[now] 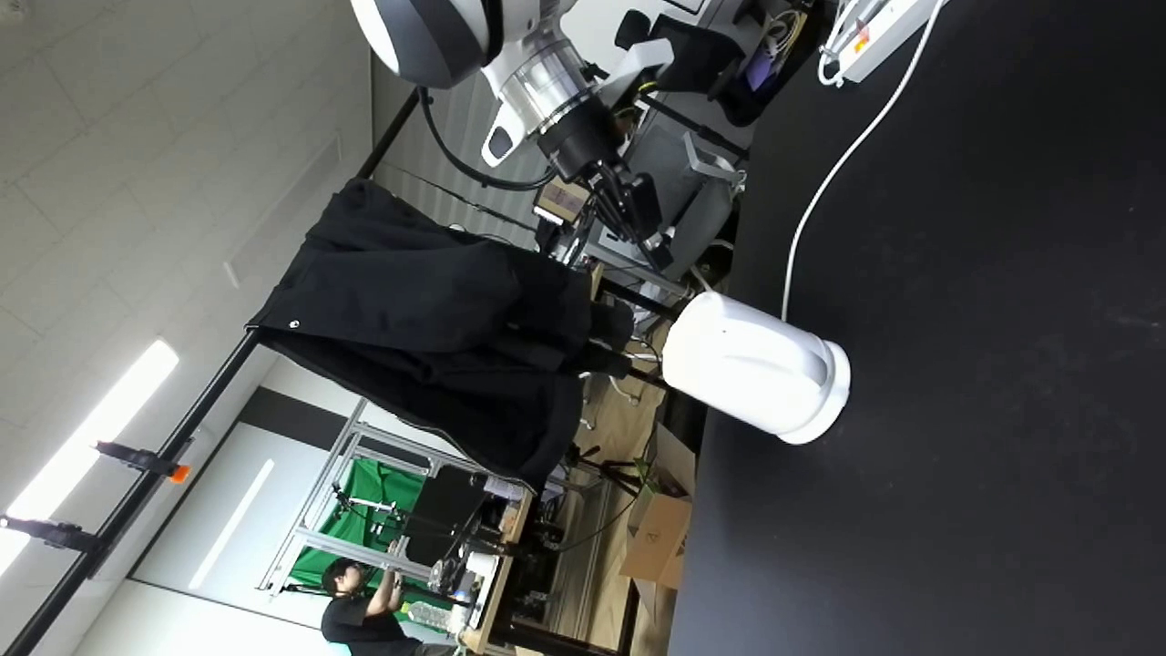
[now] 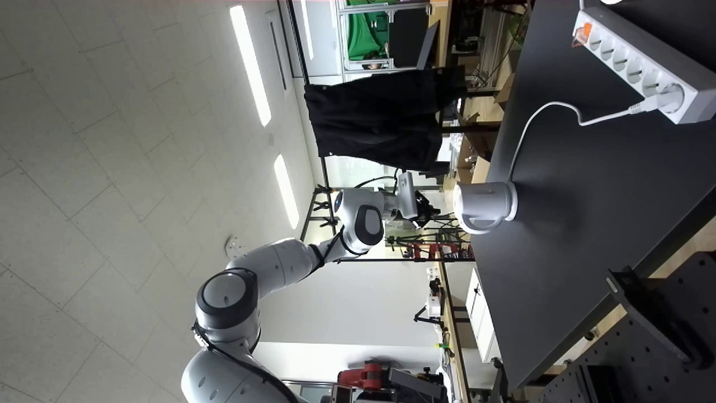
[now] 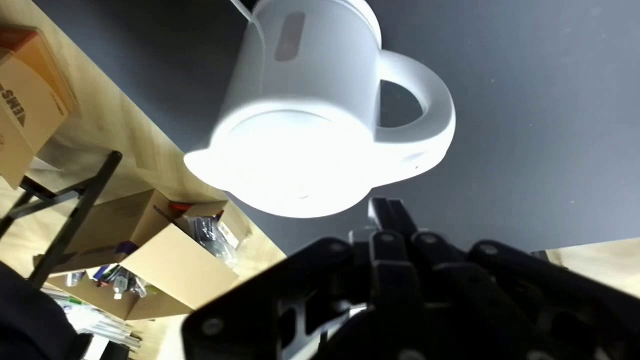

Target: Turn on the extension cord then switch the kettle on and off

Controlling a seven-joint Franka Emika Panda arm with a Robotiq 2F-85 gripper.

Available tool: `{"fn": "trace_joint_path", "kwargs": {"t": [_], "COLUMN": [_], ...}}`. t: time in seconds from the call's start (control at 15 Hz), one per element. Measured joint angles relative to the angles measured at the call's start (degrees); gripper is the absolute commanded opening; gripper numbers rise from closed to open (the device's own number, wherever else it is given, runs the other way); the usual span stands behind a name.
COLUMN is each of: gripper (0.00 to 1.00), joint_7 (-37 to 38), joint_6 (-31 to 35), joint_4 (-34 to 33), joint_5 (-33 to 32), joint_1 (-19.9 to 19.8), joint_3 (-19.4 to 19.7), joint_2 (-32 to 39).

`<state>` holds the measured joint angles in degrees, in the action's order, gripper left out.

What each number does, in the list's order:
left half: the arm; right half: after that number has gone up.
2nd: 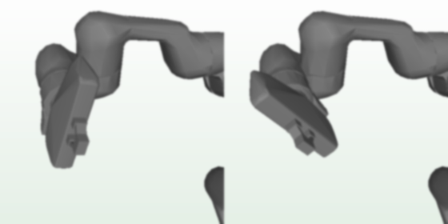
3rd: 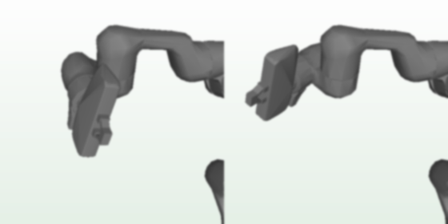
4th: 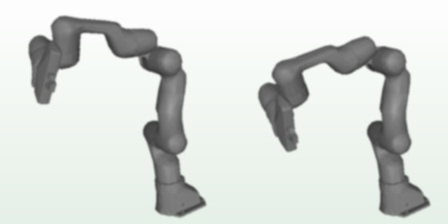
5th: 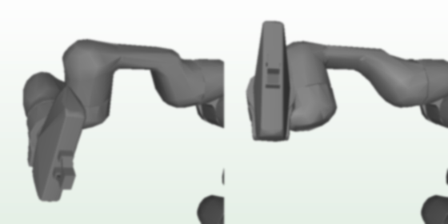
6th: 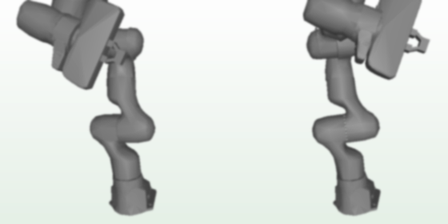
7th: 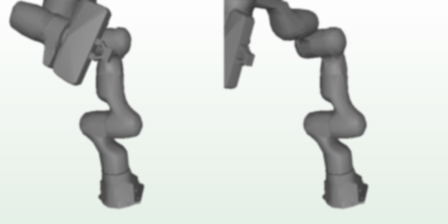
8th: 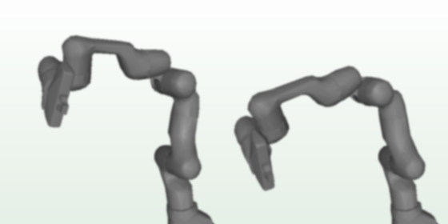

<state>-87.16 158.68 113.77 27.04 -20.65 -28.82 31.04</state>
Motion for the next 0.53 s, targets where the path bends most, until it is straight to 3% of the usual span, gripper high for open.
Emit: {"fn": "trace_joint_path", "kwargs": {"t": [0.53], "gripper": [0.01], "joint_7": [-2.15], "joint_6": [0.0], "joint_4": [1.13], "joint_5": [0.94], "joint_1": [0.67], "joint_3": [-1.28], "joint_2": [-0.01]}}
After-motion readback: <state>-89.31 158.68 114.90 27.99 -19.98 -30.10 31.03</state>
